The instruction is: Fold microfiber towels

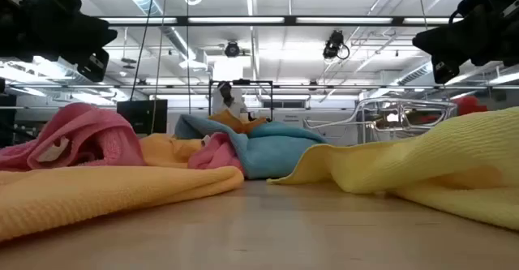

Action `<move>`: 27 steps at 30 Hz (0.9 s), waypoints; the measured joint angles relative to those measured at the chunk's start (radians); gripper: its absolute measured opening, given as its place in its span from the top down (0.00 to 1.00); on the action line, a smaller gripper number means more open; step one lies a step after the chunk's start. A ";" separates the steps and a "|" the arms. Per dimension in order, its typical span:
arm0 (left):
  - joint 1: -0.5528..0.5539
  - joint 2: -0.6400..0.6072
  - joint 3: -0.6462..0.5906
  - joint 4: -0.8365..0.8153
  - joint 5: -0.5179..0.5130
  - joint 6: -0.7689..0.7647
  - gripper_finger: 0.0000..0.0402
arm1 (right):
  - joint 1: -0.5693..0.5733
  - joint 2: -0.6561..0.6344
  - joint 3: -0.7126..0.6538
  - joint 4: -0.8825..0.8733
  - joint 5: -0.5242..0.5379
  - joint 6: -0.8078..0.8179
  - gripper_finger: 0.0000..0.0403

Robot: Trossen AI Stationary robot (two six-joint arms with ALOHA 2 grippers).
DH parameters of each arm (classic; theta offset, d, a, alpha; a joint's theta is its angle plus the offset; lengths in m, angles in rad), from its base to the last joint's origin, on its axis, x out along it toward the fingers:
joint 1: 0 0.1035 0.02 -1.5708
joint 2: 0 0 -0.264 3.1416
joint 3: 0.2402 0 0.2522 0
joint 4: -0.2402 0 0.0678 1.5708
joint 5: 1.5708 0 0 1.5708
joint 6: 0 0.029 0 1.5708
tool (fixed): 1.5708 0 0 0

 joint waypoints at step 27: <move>0.000 0.000 0.000 0.000 0.000 0.000 0.78 | 0.000 0.000 0.000 0.000 0.000 0.000 0.89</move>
